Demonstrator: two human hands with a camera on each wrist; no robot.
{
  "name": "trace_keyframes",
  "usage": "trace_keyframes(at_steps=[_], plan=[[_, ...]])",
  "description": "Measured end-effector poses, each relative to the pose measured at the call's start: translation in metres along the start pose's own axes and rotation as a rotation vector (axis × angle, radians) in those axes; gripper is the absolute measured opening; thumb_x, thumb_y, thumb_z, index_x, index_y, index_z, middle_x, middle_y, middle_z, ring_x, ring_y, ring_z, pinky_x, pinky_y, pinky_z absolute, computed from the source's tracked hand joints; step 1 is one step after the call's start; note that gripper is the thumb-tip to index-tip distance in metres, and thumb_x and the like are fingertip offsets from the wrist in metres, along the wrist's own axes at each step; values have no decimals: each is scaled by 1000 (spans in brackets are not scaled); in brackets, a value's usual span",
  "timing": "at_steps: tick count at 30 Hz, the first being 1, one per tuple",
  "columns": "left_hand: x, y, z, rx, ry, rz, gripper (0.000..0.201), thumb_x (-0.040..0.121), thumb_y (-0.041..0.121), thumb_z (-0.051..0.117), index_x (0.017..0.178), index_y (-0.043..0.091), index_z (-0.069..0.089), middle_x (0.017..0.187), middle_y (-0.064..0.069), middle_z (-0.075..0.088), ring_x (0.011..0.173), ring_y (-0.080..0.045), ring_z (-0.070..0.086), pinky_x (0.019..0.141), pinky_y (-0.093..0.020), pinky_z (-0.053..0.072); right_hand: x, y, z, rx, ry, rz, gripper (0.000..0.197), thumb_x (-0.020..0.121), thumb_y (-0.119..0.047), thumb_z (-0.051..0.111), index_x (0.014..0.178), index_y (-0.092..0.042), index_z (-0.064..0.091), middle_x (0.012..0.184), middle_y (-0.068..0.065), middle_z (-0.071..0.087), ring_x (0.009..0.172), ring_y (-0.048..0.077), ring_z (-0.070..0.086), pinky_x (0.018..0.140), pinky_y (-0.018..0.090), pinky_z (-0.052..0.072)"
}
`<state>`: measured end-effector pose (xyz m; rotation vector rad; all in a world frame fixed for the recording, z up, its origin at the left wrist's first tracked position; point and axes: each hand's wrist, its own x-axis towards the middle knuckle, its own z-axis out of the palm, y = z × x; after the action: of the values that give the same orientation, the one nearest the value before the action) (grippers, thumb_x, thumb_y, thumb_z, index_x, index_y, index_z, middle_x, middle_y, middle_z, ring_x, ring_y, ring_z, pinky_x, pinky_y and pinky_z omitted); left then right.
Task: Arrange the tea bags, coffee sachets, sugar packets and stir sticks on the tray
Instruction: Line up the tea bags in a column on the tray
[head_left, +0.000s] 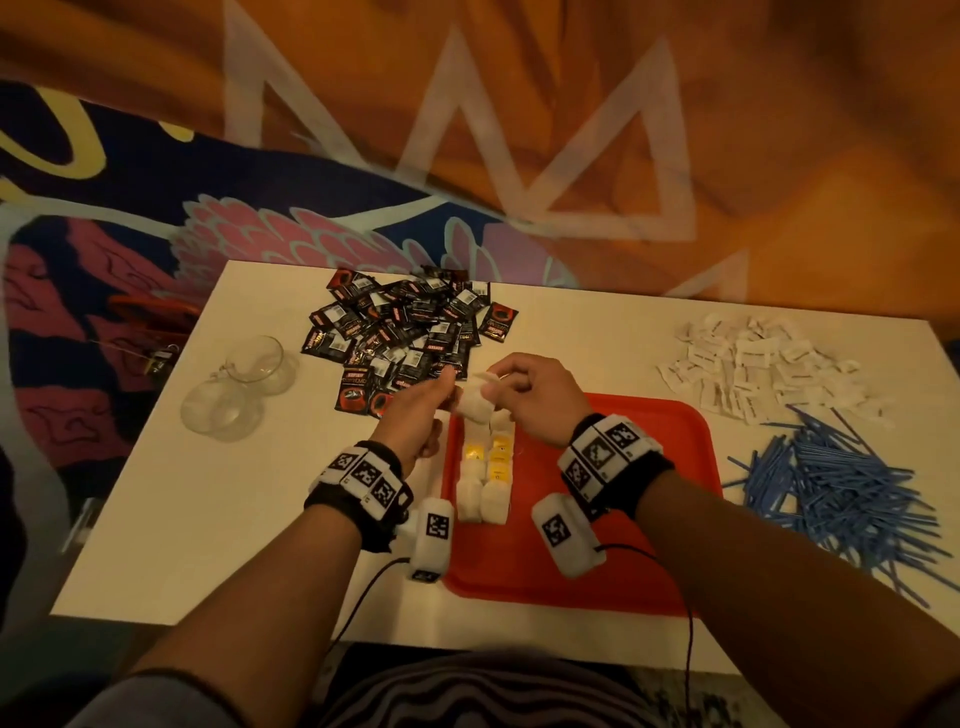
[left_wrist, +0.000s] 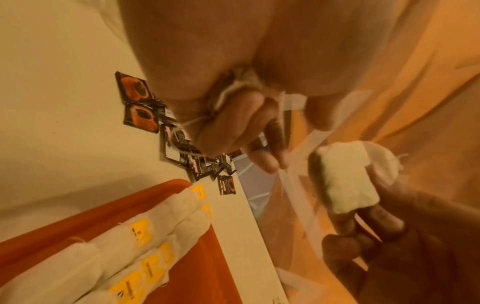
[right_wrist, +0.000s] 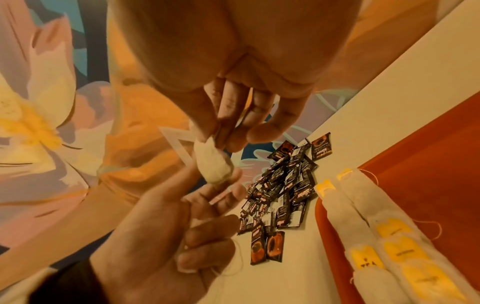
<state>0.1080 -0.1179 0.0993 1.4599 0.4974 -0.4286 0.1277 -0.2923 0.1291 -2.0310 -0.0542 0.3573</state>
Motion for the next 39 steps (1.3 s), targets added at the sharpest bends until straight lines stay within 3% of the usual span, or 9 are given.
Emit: trace_keyframes(at_steps=[4,7,9,11,15,19,24,31,39], plan=[[-3,6,0,169,-54,290,13,94,28,67,101,19,73,86,1,61,51,-3,46,47,-22,37,0,-3,-2,-19,11,-4,14,83,-24,75,85,-23,61,65,-10,67,56,0,60,53,16,42],[2,9,5,361,-11,468,7,89,24,73,95,21,75,95,3,73,86,-8,67,82,-32,53,0,-1,-1,-72,59,-47,14,83,-24,74,88,-22,61,70,-10,67,61,-1,60,56,13,43],[3,10,8,301,19,487,5,89,21,73,88,26,75,91,2,74,91,-12,67,87,-33,52,-1,3,-3,-77,63,-71,20,79,-22,76,94,-25,63,84,-12,67,76,2,61,65,17,46],[4,10,10,238,47,486,10,89,20,72,84,28,74,87,5,73,87,-8,66,84,-29,51,-2,7,-4,-102,-5,-53,23,77,-30,78,96,-29,65,93,-13,68,84,5,62,70,22,49],[6,5,12,222,56,460,17,92,14,68,82,27,71,79,10,66,72,2,58,74,-22,45,-1,14,1,-153,-43,9,6,82,-26,76,83,-22,71,80,-5,69,72,6,61,64,22,43],[10,-4,8,236,81,443,18,94,16,67,82,29,69,81,7,65,75,-4,58,74,-23,46,0,21,6,-99,-38,62,8,81,-24,77,78,-24,70,75,-8,67,68,5,60,61,19,43],[13,-27,-3,394,63,330,16,96,24,64,80,22,68,75,5,66,53,6,52,57,-20,38,-8,41,21,-128,-25,185,14,82,-23,77,92,-14,75,84,-7,64,81,8,58,60,12,40],[9,-77,-35,550,58,117,19,96,31,62,79,23,68,78,4,72,82,-13,64,77,-28,46,-35,89,65,-234,-150,447,19,88,-23,70,102,-11,73,108,2,68,89,11,55,72,21,41],[-2,-103,-57,569,40,40,19,96,31,61,81,22,67,78,4,70,68,-10,57,56,-27,38,-61,115,108,-212,-132,586,20,90,-15,66,109,-8,68,118,9,62,112,23,57,85,25,43]])
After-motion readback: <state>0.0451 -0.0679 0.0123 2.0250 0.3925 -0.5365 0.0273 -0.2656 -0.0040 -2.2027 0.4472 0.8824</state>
